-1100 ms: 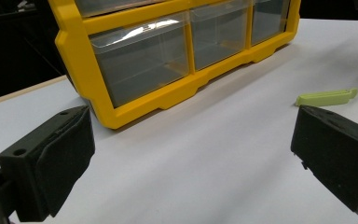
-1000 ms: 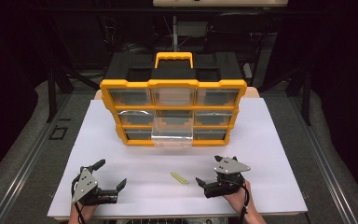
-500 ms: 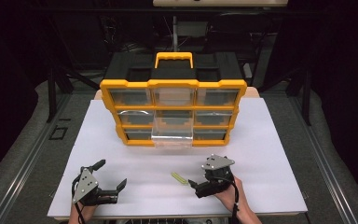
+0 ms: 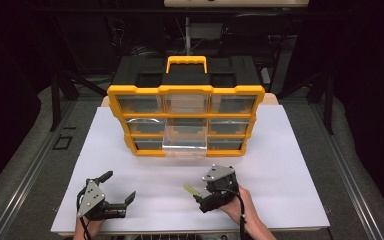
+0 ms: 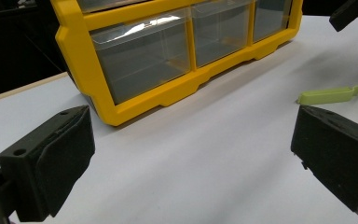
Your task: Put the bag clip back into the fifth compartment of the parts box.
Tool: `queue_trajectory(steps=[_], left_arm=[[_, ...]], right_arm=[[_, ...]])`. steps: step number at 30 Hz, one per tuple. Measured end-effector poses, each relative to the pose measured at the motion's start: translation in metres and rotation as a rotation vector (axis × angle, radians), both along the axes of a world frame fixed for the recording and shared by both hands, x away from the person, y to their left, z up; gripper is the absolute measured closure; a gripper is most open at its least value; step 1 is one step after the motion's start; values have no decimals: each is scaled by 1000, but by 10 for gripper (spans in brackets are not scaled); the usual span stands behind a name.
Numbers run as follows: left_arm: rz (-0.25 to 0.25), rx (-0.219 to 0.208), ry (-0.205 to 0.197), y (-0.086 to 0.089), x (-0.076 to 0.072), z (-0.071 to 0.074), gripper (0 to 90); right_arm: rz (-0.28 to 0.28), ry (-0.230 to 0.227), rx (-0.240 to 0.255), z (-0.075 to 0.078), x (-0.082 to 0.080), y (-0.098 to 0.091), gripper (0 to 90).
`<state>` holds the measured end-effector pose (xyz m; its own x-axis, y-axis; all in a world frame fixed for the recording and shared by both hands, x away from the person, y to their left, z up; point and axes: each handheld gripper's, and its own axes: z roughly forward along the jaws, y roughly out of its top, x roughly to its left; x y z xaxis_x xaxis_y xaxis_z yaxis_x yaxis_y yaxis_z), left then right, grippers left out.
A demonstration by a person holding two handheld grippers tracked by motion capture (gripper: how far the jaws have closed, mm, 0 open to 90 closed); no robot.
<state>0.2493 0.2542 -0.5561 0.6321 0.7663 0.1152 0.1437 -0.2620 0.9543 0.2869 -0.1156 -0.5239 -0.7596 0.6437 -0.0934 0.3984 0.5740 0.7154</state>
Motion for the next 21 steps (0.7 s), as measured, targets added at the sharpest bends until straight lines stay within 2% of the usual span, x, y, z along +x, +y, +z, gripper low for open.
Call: queue_trajectory(steps=[7, 12, 15, 17, 20, 21], left_arm=[[-1, 4, 0, 0, 0, 0, 0], [0, 5, 3, 0, 0, 0, 0], [1, 9, 3, 0, 0, 0, 0], [-1, 9, 4, 0, 0, 0, 0], [1, 9, 4, 0, 0, 0, 0], [-1, 8, 5, 1, 1, 0, 0]], right_arm=[[9, 9, -35, 0, 1, 11, 0], [24, 9, -85, 0, 2, 21, 26], [30, 4, -98, -1, 2, 26, 57], [28, 3, -113, -1, 2, 29, 128], [33, 6, -120, -2, 2, 31, 150], [31, 14, -142, -3, 2, 35, 218]])
